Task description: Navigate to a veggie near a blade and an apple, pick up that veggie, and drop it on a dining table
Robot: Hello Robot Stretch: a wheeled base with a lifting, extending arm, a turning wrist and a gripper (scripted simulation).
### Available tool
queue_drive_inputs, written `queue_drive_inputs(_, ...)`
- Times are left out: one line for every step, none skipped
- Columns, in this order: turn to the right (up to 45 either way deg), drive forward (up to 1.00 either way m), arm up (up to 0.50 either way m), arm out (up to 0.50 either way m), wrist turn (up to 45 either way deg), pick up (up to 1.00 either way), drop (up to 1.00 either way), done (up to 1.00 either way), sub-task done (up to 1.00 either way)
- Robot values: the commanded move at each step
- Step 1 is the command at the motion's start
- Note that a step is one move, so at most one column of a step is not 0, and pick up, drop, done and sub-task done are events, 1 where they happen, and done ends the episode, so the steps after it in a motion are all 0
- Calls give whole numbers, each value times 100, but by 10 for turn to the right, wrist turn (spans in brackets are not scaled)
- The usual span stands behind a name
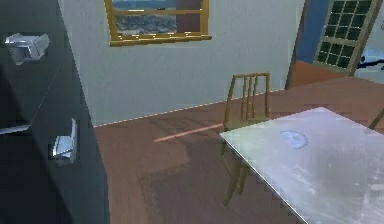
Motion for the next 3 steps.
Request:
queue_drive_inputs(420,0,0,0,0,0,0,0,0)
queue_drive_inputs(330,0,0,0,0,0,0,0,0)
queue_drive_inputs(0,25,0,0,0,0,0,0,0)
